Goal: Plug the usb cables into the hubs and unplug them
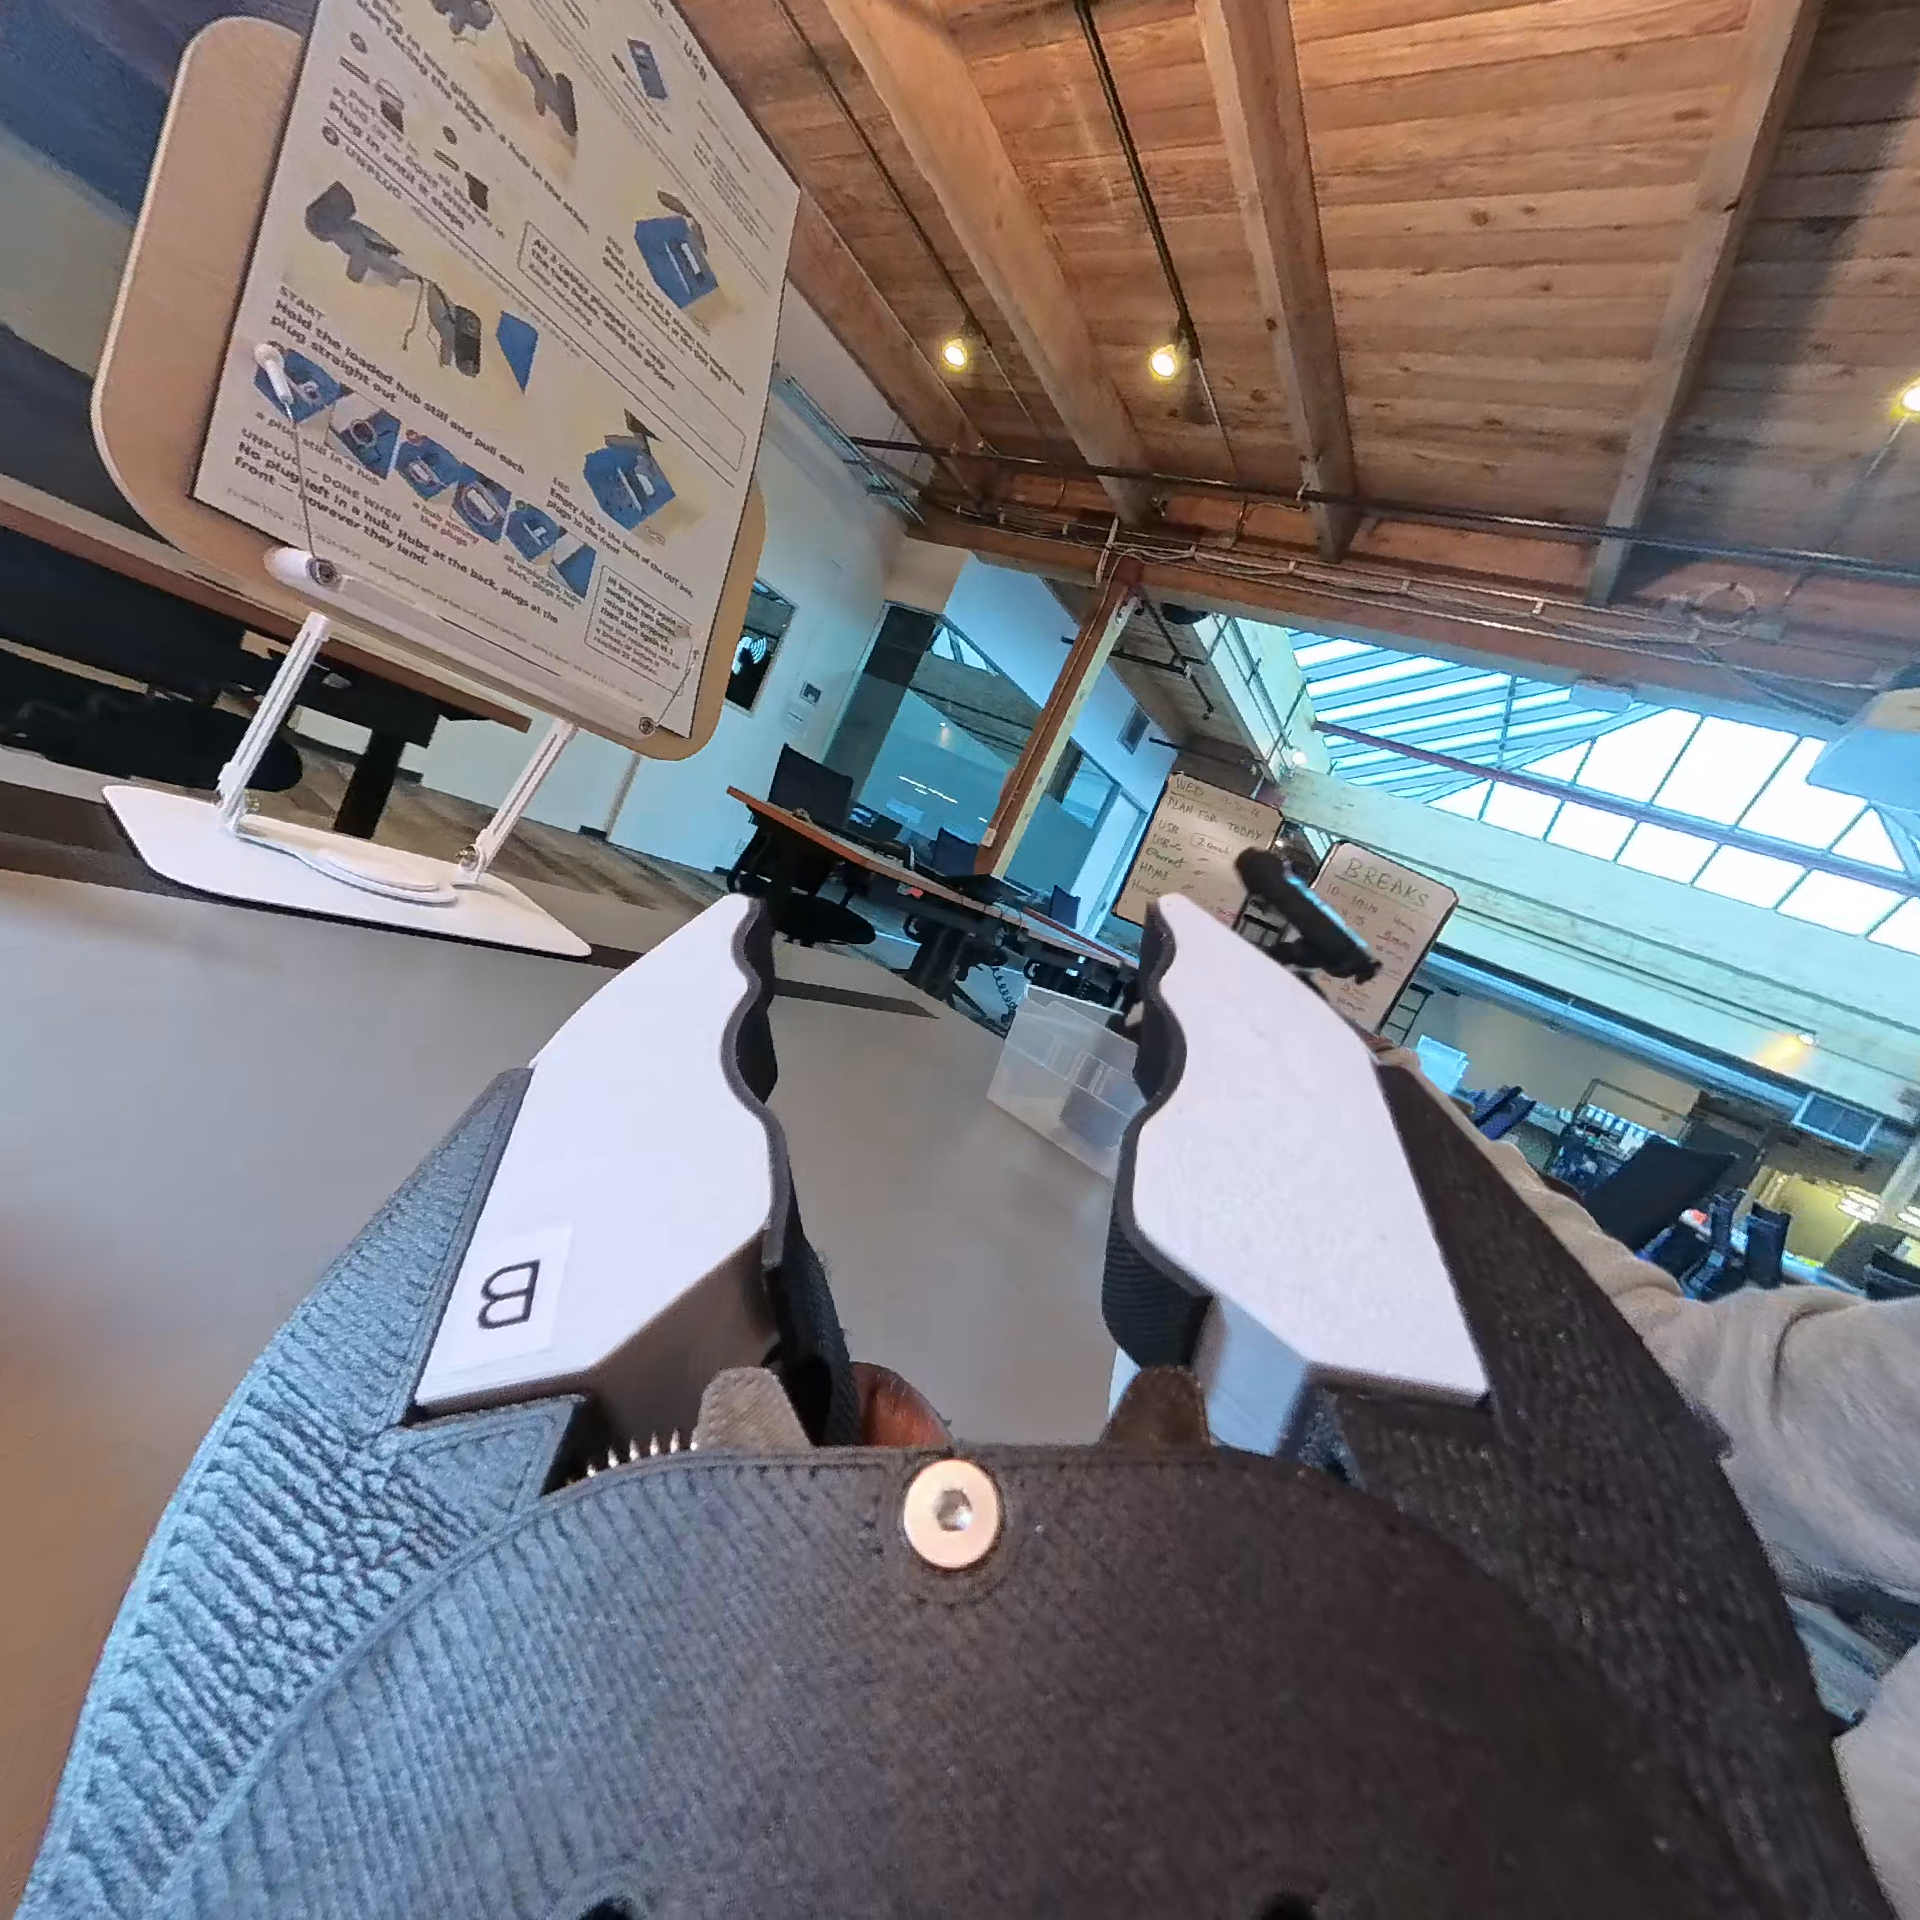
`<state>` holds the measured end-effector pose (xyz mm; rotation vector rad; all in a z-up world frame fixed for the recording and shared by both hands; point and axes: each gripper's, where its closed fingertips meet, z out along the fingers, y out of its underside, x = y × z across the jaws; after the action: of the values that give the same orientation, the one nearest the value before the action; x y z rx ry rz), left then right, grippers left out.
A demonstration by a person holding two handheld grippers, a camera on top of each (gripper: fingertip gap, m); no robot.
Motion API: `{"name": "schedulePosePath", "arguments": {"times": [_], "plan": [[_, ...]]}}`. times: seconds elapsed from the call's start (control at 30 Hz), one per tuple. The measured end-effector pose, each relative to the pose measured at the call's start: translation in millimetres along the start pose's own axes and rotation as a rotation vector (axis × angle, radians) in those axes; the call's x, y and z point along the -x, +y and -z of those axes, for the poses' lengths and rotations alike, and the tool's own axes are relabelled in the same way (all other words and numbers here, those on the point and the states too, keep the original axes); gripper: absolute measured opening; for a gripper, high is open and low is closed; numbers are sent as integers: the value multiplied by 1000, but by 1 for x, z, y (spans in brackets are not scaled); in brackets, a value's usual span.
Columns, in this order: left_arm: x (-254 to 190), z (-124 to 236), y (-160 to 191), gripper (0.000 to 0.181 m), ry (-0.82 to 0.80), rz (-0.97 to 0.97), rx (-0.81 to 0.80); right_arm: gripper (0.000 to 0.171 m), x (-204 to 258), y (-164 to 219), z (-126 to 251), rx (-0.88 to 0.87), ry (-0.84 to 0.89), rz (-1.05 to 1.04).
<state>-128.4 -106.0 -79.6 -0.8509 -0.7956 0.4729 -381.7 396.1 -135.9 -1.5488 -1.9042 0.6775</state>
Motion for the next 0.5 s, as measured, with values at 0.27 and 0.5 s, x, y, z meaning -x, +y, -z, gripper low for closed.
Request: {"name": "schedulePosePath", "arguments": {"times": [0.27, 0.5], "plan": [[0, -1, 3, 68, -1, -4, 8, 62, 105, -54, 171, -1173, -114, 18], [-3, -4, 8, 68, -13, -57, 34, 87, 173, -7, 155, -1236, -51, 155]]}}
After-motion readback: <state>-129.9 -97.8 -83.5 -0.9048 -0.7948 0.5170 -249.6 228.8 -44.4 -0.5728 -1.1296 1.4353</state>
